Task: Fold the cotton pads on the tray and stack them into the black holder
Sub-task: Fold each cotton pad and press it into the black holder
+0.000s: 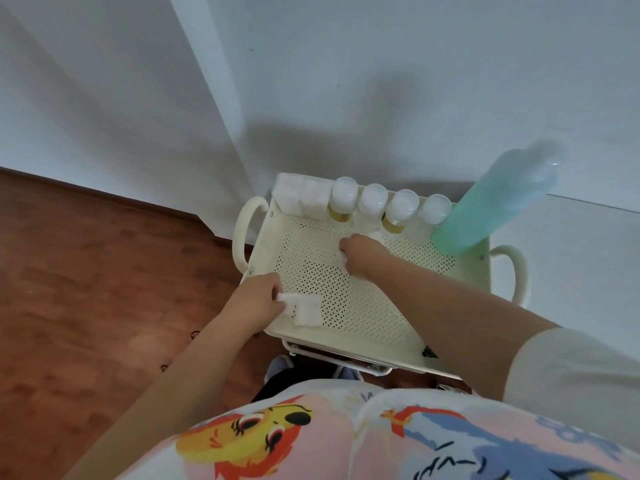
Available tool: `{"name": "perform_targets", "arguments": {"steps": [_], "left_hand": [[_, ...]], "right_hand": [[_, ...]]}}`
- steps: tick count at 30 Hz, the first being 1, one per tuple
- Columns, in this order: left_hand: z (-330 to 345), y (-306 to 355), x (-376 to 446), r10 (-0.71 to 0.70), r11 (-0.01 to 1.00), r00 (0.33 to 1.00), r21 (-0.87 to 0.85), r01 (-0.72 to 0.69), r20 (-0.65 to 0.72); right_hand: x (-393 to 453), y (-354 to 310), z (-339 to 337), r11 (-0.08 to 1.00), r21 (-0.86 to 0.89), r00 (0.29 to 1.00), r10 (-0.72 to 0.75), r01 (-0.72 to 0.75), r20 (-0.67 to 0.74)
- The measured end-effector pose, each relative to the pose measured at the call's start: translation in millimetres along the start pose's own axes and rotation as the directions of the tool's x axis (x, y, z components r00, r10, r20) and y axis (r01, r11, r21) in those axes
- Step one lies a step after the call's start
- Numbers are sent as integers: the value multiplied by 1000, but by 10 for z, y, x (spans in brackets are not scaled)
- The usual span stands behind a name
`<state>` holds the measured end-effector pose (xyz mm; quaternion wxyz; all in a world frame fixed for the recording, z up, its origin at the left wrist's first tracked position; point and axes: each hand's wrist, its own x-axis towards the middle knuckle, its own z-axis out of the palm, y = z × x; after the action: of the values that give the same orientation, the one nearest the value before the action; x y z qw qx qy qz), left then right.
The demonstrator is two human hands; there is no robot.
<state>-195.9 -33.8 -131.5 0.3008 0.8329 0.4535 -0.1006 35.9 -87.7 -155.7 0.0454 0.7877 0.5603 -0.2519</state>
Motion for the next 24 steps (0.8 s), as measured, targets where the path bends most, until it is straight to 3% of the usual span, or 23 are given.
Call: {"name": "perform_targets", "arguments": {"steps": [3,6,9,13,19,24], "left_hand": [[-77,62,-77,32,980,999,-198,-34,-16],[-101,198,-101,80,931,997,-358,-73,2],[-70,329,-83,123,883,992,-456,-115,-12],[-19,568,-49,190,844,981,-503,-185,-43],[67,1048,30,298,820,954,-520,-240,30],[209,1376,64,368,821,925,-501,-273,99]], "right_hand": [[-92,-12,-108,1000,-5,1000,-25,25,-2],[-326,53,-269,964,262,996,-16,38,-86],[-748,241,-449,853,522,988,58,25,-141],[-1397,583,-536,599,800,961,231,-18,-152],[-2215,935,-500,437,896,930,356,-79,-91],[-2504,1064,-370,519,845,866,474,-127,-161]]}}
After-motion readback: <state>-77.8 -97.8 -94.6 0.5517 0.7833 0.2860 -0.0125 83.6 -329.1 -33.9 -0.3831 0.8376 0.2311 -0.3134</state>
